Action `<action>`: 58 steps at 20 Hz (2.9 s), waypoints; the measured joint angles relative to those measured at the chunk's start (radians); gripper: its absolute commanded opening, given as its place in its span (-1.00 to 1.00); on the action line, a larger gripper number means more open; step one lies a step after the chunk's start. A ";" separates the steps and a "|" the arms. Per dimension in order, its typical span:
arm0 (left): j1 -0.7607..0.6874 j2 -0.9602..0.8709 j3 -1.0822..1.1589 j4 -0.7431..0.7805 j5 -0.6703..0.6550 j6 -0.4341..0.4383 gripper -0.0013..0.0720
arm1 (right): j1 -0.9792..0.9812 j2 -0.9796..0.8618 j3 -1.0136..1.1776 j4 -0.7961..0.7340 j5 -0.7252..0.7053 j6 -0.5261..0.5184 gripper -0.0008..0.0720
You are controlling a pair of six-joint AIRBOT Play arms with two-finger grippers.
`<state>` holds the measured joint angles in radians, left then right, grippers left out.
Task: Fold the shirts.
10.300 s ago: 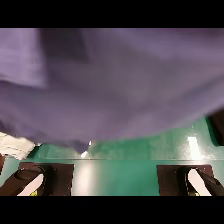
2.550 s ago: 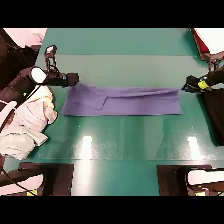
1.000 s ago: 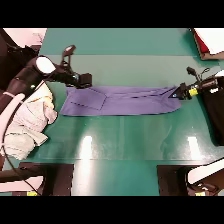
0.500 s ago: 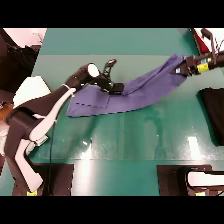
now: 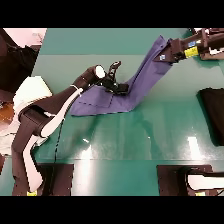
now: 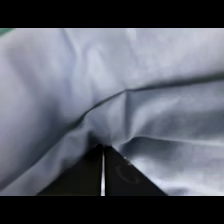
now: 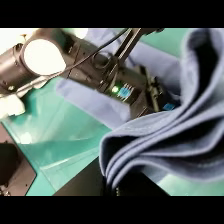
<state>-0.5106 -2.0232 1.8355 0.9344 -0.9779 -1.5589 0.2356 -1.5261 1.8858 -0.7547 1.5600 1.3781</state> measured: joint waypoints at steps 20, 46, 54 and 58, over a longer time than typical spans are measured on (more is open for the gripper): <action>0.498 0.740 0.005 0.371 -0.327 0.068 -0.90 | 0.578 -0.411 0.189 0.005 -0.439 -0.171 0.94; 0.519 0.780 -0.444 0.222 -0.227 0.107 -0.89 | 0.142 -0.404 -0.336 0.104 -0.322 -0.062 0.55; 0.519 0.780 -0.457 0.211 -0.232 0.125 -0.89 | 0.303 -0.542 -0.146 0.162 -0.354 -0.082 -0.93; 0.519 0.780 -0.458 0.209 -0.247 0.126 -0.90 | 0.265 -0.502 -0.082 0.170 -0.352 -0.094 -0.94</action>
<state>0.0082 -1.2430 1.3777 1.1439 -1.2251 -1.4326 0.5007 -2.0285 1.8038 -0.5850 1.2079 1.2842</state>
